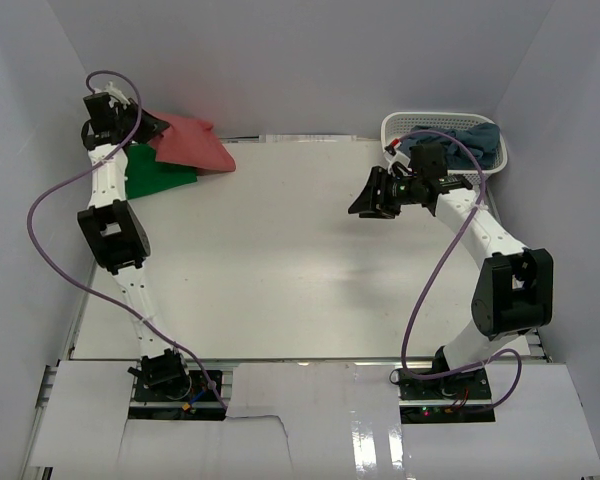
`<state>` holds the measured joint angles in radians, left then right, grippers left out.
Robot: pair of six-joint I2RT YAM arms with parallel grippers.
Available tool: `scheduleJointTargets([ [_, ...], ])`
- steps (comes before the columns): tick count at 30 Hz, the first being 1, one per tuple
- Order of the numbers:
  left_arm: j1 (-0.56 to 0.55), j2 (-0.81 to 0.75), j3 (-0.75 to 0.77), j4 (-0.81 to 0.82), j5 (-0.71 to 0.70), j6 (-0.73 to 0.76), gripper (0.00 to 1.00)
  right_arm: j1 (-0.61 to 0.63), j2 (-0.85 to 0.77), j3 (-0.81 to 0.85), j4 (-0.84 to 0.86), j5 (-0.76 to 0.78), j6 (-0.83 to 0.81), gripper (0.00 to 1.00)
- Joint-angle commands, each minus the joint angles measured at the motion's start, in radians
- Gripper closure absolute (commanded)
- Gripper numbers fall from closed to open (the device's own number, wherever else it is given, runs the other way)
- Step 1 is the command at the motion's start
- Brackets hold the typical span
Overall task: Fold and stack the t-shirts
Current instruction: Put the neatly folded tshirt into the corner of the board with the left arm
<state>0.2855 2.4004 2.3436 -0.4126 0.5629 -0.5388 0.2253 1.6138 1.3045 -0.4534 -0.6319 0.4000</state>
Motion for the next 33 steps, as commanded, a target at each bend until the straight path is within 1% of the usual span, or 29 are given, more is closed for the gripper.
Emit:
scheduleJointTargets([
  [1,0.030,-0.130,-0.021,0.060,0.006,0.014,1.00,0.005,-0.048,-0.011,0.016,-0.012,-0.018,0.48],
  [9,0.105,-0.135,-0.093,0.060,0.000,0.065,1.00,0.014,-0.052,-0.007,-0.005,-0.015,-0.021,0.48],
  [12,0.132,-0.129,-0.110,0.073,-0.023,0.080,1.00,0.020,-0.060,-0.001,-0.024,-0.015,-0.027,0.48],
  [17,0.168,-0.080,-0.096,0.110,-0.018,0.062,1.00,0.028,-0.072,0.002,-0.056,-0.020,-0.027,0.48],
  [21,0.170,-0.037,-0.092,0.112,-0.029,0.068,1.00,0.032,-0.083,0.001,-0.064,-0.017,-0.029,0.48],
  [26,0.170,0.012,-0.133,0.109,-0.076,0.069,0.99,0.037,-0.095,-0.014,-0.067,-0.018,-0.024,0.48],
  [27,0.172,0.020,-0.139,0.107,-0.084,0.069,0.98,0.037,-0.098,-0.017,-0.067,-0.018,-0.024,0.48],
  [29,0.172,0.038,-0.162,0.103,-0.106,0.066,0.93,0.039,-0.104,-0.017,-0.071,-0.017,-0.024,0.48],
  [33,0.176,0.066,-0.181,0.080,-0.193,0.065,0.92,0.040,-0.109,-0.007,-0.093,-0.018,-0.029,0.48],
])
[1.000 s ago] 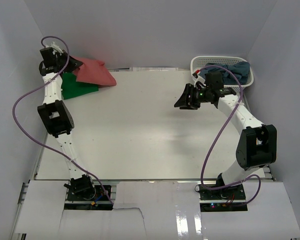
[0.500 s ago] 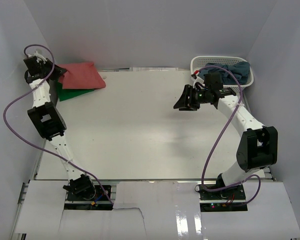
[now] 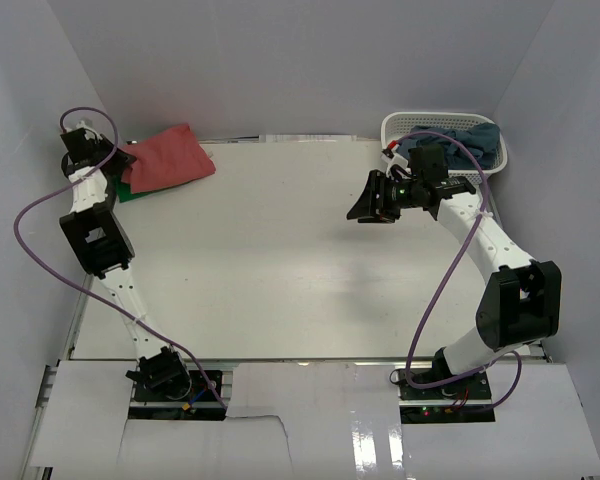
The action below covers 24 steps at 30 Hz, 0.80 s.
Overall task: Fold and stack the t-shirts
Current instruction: Put the neatly folded tshirt into the corner of the board with the left arm
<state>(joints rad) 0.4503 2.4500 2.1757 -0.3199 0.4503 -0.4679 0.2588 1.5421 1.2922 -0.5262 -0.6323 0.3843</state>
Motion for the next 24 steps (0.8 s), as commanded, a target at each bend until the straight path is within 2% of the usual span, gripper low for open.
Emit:
scheduleJointTargets([
  [1,0.013,0.024,-0.008,-0.039,-0.128,-0.008,0.92,0.008,-0.040,0.009,-0.027,-0.015,-0.015,0.48],
  [9,0.059,0.003,-0.007,-0.096,-0.317,-0.052,0.90,0.010,-0.056,0.001,-0.041,-0.018,-0.019,0.48],
  [10,0.064,0.001,0.004,-0.126,-0.337,-0.055,0.75,0.011,-0.057,-0.005,-0.040,-0.020,-0.019,0.48],
  [11,0.064,0.000,0.015,-0.143,-0.369,-0.057,0.66,0.011,-0.057,-0.007,-0.037,-0.020,-0.016,0.48],
  [12,0.064,-0.005,0.024,-0.159,-0.431,-0.057,0.60,0.013,-0.059,-0.010,-0.035,-0.021,-0.016,0.48],
  [15,0.065,-0.028,0.042,-0.200,-0.528,-0.058,0.49,0.014,-0.063,-0.014,-0.035,-0.024,-0.016,0.48],
  [21,0.051,-0.100,0.033,-0.214,-0.548,-0.054,0.46,0.020,-0.077,-0.044,-0.012,-0.029,-0.007,0.48],
  [24,0.002,-0.141,0.032,-0.206,-0.585,-0.008,0.45,0.026,-0.085,-0.073,0.006,-0.040,0.001,0.48],
])
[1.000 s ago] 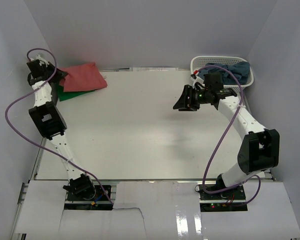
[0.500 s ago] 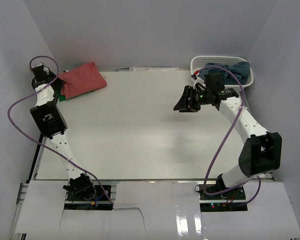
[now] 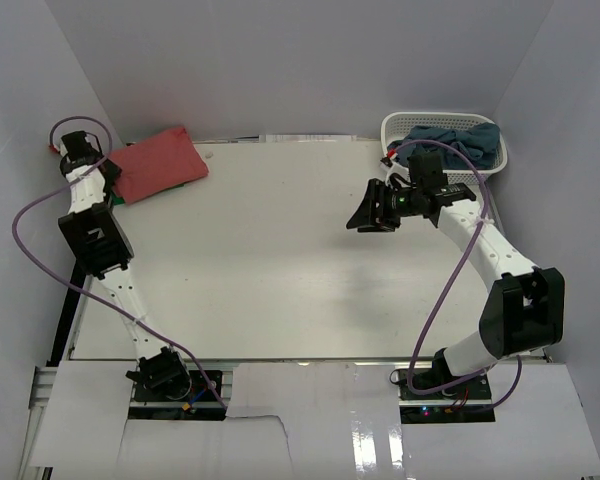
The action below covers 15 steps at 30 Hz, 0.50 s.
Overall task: Fold and stack the t-shirts
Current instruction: Put the neatly folded tshirt into the corner of the board with the left arm
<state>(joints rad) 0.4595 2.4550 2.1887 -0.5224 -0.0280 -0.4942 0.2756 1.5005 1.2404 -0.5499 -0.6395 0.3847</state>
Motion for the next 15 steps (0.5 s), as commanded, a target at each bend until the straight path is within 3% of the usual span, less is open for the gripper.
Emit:
scheduleJointTargets([
  [1,-0.039,-0.158,0.019,0.001,-0.140,0.035,0.45,0.010,-0.045,-0.025,0.041,-0.034,0.000,0.48],
  [15,-0.363,-0.336,-0.133,0.200,-0.474,0.394,0.38,0.022,-0.072,-0.041,0.027,-0.052,-0.009,0.48],
])
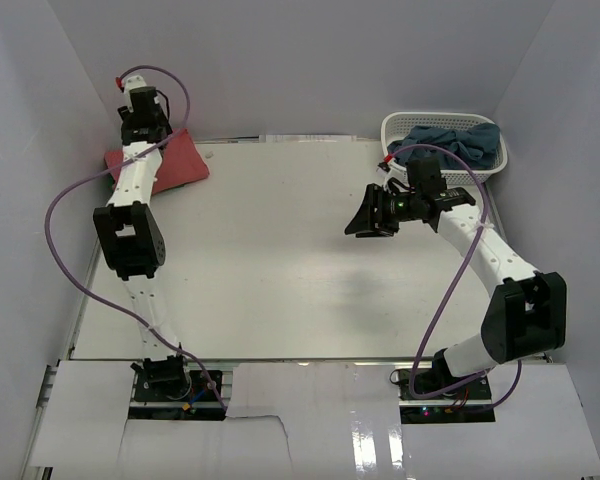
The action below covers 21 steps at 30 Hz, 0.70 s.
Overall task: Fold and stack the t-shirts
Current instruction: Put the neatly folded tshirt into the corner of the board with the left arm
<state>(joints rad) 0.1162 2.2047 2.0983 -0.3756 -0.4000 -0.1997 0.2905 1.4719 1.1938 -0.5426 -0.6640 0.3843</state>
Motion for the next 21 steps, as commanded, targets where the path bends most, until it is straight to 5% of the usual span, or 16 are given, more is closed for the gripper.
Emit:
scheduleJointTargets([
  [1,-0.030,-0.108,-0.073,0.055,-0.094,0.095,0.38,0.010,-0.047,0.007,0.018,-0.029,-0.009,0.48],
  [11,-0.039,-0.215,-0.314,0.023,0.153,-0.024,0.38,0.024,-0.090,-0.005,0.024,-0.013,0.004,0.49],
  [14,-0.065,-0.301,-0.412,-0.003,0.130,-0.033,0.37,0.027,-0.094,0.003,0.017,0.001,-0.008,0.48],
  [18,-0.075,-0.442,-0.523,-0.029,0.144,-0.038,0.27,0.027,-0.093,0.021,0.004,-0.009,-0.038,0.37],
  [19,-0.075,-0.497,-0.541,-0.039,0.150,-0.032,0.04,0.027,-0.094,0.024,0.004,-0.014,-0.050,0.24],
  [20,-0.075,-0.522,-0.570,-0.060,0.162,-0.026,0.02,0.027,-0.099,0.024,0.010,-0.040,-0.053,0.10],
  [21,-0.075,-0.545,-0.578,-0.075,0.167,-0.018,0.02,0.027,-0.101,0.026,0.016,-0.058,-0.056,0.09],
])
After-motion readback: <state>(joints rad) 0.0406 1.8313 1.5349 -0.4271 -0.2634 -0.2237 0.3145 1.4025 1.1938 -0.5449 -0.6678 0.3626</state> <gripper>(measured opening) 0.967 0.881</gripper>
